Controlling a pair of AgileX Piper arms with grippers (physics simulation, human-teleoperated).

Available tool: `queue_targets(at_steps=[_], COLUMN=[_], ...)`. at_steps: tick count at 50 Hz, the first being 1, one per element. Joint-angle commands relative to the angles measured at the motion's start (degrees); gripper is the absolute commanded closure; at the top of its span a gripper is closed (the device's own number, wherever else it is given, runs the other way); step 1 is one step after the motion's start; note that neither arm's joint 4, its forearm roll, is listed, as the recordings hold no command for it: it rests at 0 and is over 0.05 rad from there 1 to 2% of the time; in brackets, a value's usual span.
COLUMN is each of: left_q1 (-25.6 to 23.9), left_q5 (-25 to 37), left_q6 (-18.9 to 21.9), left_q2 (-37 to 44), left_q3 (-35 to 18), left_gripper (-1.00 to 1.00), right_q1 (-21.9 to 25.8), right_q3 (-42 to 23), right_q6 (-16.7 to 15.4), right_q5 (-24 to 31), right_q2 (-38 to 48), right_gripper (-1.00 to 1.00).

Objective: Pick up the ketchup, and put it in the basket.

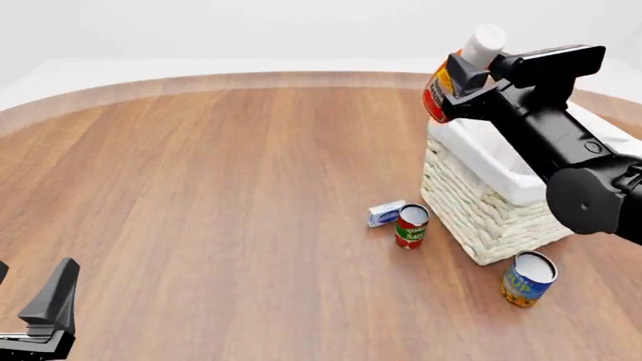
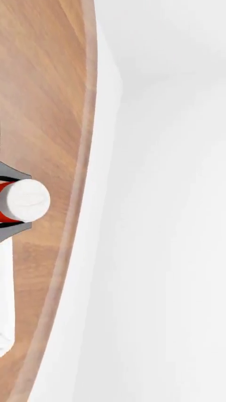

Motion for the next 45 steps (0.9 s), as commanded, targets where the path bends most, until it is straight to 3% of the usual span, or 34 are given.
queue_targets(at_steps=[1,24,45], left_q1=[0.0,0.0,0.0], left_q5=[0.0,0.0,0.0], left_q6=[0.0,0.0,0.0], left_q2=[0.0,0.0,0.0], left_q3=[0.0,0.0,0.0], left_gripper=[-1.0,-1.0,-1.0], right_q1=[-3.9,-9.93,-14.57], right_q3=[0.56,2.29,1.3], right_q6=[1.55,3.51,2.39], right_q5=[0.68,2.54,5.01], right_q2=[-1.05,-4.03,-2.51], right_gripper=[1.0,1.0,1.0])
